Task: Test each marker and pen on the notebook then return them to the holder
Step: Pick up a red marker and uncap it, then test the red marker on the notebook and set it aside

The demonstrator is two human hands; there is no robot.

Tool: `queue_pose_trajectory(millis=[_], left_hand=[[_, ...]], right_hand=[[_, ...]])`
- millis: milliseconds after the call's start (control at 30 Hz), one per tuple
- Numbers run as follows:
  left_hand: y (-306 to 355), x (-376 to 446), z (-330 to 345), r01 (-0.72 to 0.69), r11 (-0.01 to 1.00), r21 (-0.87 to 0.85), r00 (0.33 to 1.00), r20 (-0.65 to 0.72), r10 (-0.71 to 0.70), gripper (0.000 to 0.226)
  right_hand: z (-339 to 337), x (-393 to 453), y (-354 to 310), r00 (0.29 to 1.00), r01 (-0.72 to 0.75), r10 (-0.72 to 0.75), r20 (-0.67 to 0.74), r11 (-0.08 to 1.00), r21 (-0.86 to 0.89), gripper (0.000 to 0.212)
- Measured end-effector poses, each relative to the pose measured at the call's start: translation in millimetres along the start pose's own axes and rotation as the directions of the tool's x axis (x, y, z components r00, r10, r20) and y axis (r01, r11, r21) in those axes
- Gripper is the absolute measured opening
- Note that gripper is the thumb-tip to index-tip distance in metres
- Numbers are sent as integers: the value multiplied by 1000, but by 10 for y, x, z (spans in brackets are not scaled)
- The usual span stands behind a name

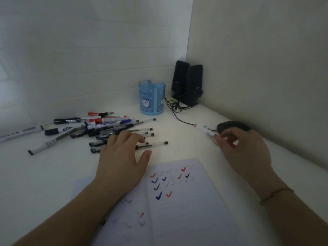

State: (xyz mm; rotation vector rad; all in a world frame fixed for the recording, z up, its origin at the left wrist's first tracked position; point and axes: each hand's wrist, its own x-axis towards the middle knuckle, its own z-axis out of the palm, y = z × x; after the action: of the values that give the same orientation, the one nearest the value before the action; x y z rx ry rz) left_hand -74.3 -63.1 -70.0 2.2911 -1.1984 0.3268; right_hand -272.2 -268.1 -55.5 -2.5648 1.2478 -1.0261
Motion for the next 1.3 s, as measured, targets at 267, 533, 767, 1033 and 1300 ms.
queue_pose_trajectory(millis=[267,533,767,1033,1300], left_hand=[[18,27,34,44,999,0,999,16,-44,32],[61,105,-43,-50,997,51,997,64,46,27],[43,100,-52,-111,990,84,983,155,97,29],[-37,57,8,-48,994,94,998,46,44,22],[-50,99,2,-57,997,57,997,64,53,28]], right_hand=[[181,-31,-99,997,69,-62,39,977,-201,15],[422,512,-1338,831,425,-415,370,903,60,23],[1402,1061,-2227,692,447,-452,563,880,158,32],[1893,1243,-2342,728,492,-364,580,868,-73,23],[1717,1186,-2219,821,368,-354,449,928,60,16]])
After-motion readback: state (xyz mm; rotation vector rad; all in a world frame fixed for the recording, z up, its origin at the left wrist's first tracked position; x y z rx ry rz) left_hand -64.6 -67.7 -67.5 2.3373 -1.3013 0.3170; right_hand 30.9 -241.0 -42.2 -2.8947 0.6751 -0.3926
